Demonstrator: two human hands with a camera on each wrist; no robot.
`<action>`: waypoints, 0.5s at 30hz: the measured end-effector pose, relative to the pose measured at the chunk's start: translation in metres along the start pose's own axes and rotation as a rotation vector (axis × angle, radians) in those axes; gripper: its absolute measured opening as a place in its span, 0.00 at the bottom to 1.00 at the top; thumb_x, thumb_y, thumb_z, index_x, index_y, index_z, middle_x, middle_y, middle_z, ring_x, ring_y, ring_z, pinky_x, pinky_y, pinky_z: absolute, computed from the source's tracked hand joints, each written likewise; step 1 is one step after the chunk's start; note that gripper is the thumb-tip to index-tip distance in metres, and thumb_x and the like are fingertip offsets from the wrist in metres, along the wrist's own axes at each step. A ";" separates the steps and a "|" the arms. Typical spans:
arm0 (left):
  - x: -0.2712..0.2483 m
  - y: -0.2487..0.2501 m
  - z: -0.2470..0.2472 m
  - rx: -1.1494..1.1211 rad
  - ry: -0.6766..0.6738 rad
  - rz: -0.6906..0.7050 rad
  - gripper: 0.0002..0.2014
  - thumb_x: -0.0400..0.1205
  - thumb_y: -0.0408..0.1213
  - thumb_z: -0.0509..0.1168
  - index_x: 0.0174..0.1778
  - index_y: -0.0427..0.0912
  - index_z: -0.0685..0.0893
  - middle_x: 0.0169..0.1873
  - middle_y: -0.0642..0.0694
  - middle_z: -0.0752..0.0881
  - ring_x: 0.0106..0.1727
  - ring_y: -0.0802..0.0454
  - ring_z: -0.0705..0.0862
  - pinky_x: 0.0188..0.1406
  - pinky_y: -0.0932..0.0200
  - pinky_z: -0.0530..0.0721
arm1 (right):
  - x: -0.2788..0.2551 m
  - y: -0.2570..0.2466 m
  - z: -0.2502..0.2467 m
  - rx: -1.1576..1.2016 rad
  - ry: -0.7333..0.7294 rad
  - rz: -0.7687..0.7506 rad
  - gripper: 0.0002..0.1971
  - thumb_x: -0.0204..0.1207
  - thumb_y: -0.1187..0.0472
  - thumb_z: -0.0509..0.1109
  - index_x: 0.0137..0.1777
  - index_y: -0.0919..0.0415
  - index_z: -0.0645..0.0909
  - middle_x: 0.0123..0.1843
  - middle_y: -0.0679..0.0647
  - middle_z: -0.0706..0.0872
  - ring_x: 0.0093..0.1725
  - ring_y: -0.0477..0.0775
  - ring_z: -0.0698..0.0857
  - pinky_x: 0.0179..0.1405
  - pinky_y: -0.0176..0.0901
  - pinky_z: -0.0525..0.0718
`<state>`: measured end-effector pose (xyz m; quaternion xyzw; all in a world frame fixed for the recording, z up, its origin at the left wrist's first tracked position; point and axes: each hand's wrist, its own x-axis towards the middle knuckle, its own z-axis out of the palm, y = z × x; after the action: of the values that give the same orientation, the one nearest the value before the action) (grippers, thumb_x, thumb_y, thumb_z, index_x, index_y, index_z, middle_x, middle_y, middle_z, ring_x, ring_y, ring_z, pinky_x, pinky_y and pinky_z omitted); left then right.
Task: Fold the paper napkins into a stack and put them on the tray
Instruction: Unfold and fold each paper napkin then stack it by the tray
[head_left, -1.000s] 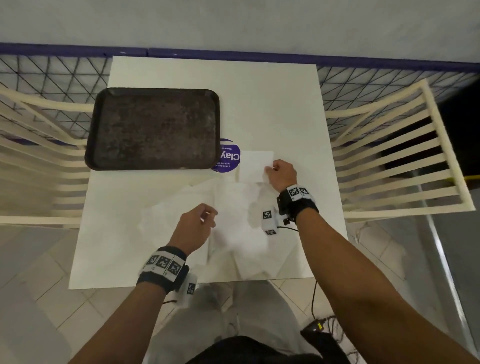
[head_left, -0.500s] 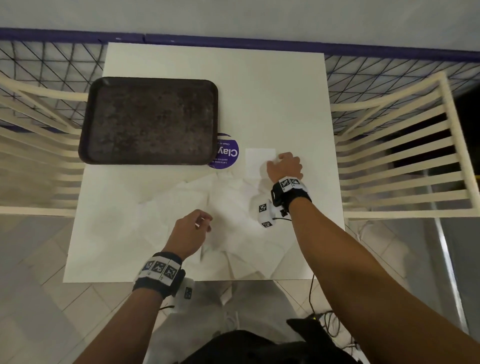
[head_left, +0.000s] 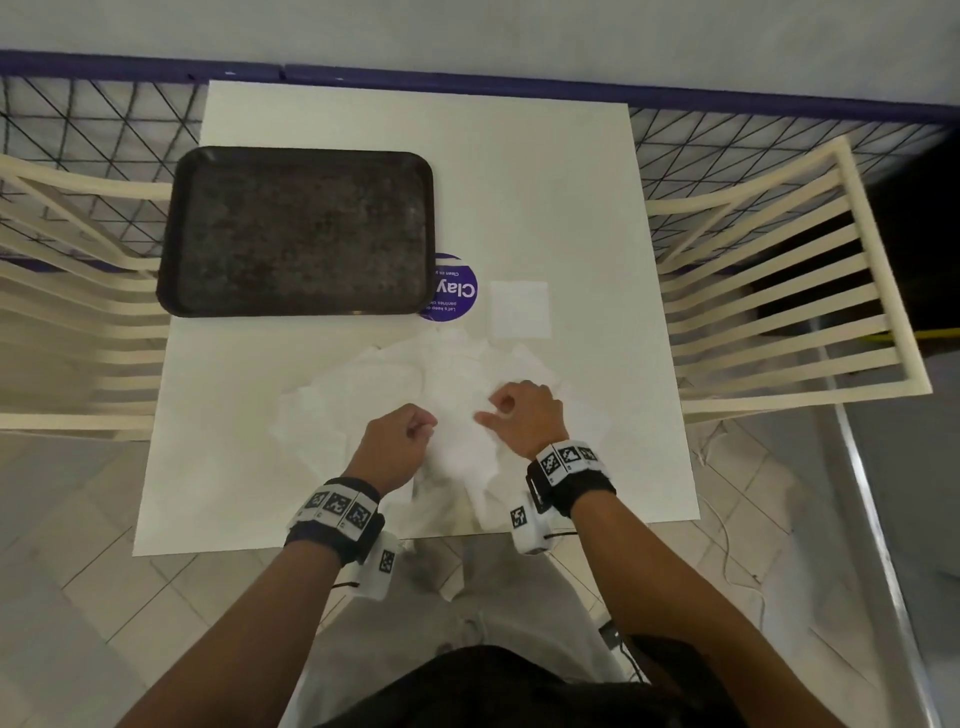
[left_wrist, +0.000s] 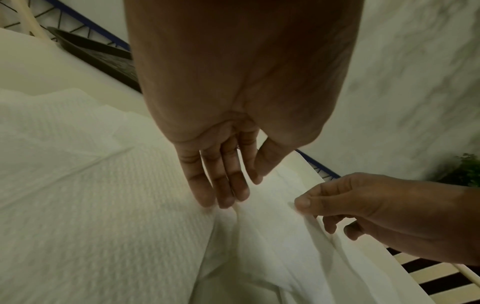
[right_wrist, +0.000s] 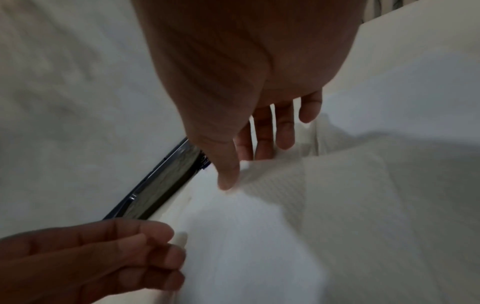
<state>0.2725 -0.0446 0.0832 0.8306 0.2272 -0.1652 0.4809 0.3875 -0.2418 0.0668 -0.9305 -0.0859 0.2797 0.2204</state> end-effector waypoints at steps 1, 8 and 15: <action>-0.001 -0.002 0.001 -0.007 0.000 0.002 0.06 0.88 0.35 0.66 0.56 0.46 0.89 0.50 0.56 0.89 0.50 0.65 0.84 0.44 0.80 0.74 | -0.002 -0.001 0.002 -0.005 0.003 0.015 0.13 0.71 0.39 0.76 0.48 0.45 0.86 0.49 0.42 0.87 0.55 0.52 0.85 0.61 0.54 0.79; -0.011 -0.011 0.002 -0.032 0.002 0.011 0.07 0.89 0.35 0.66 0.60 0.44 0.88 0.57 0.51 0.90 0.57 0.54 0.86 0.52 0.75 0.75 | -0.015 -0.001 -0.003 0.232 0.109 0.094 0.04 0.74 0.50 0.81 0.43 0.44 0.88 0.42 0.40 0.89 0.50 0.48 0.87 0.64 0.56 0.82; -0.010 0.007 0.003 -0.201 0.085 -0.078 0.12 0.89 0.43 0.66 0.68 0.47 0.81 0.56 0.50 0.90 0.56 0.51 0.87 0.58 0.58 0.81 | -0.030 0.002 -0.023 0.607 0.204 0.100 0.03 0.75 0.58 0.81 0.43 0.54 0.89 0.48 0.48 0.93 0.50 0.49 0.91 0.58 0.44 0.87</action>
<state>0.2676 -0.0526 0.0915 0.7749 0.2951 -0.1247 0.5449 0.3751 -0.2607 0.0975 -0.8485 0.0696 0.2084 0.4814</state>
